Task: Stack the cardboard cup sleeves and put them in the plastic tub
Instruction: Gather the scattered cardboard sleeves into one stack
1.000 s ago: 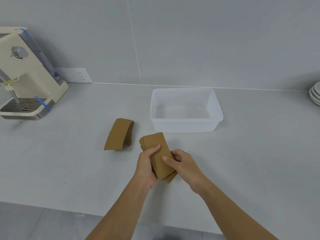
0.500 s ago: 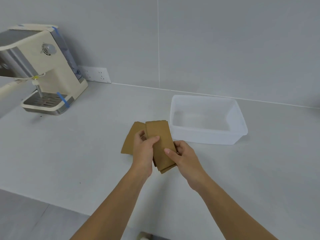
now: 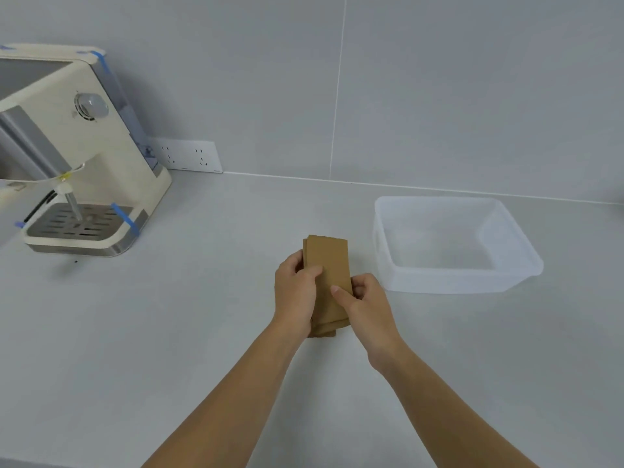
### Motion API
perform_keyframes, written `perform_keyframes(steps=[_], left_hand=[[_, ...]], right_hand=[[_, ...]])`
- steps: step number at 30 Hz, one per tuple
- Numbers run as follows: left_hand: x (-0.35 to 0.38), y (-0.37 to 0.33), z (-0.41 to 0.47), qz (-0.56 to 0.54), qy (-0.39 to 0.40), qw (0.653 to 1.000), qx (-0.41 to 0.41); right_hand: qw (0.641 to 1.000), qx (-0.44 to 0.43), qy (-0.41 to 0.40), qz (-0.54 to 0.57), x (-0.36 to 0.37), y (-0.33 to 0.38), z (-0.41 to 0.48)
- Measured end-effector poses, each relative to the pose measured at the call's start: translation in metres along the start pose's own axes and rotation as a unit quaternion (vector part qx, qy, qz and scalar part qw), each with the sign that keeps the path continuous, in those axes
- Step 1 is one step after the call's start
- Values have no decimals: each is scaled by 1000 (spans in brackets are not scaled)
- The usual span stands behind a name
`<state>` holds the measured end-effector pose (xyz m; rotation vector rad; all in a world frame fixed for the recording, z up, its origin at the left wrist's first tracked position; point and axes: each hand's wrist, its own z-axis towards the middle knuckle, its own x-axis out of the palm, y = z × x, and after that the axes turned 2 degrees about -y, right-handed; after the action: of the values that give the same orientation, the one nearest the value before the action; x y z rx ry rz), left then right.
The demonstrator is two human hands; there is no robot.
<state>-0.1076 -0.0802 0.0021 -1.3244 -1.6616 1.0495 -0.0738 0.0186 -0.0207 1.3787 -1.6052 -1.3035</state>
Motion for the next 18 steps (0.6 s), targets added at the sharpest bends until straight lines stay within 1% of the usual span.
perform_keyframes(steps=[3,8,18], left_hand=[[-6,1,9,15,18,999,-24],[-7,6,20,53,31,997,-46],[0,18,33,118,-1,992,-33]], right_hand=[[999,23,-17,-21,11,-1,3],[997,59,-19,-52,18,-3,7],[992,92,-21,-86,17,-10,18]])
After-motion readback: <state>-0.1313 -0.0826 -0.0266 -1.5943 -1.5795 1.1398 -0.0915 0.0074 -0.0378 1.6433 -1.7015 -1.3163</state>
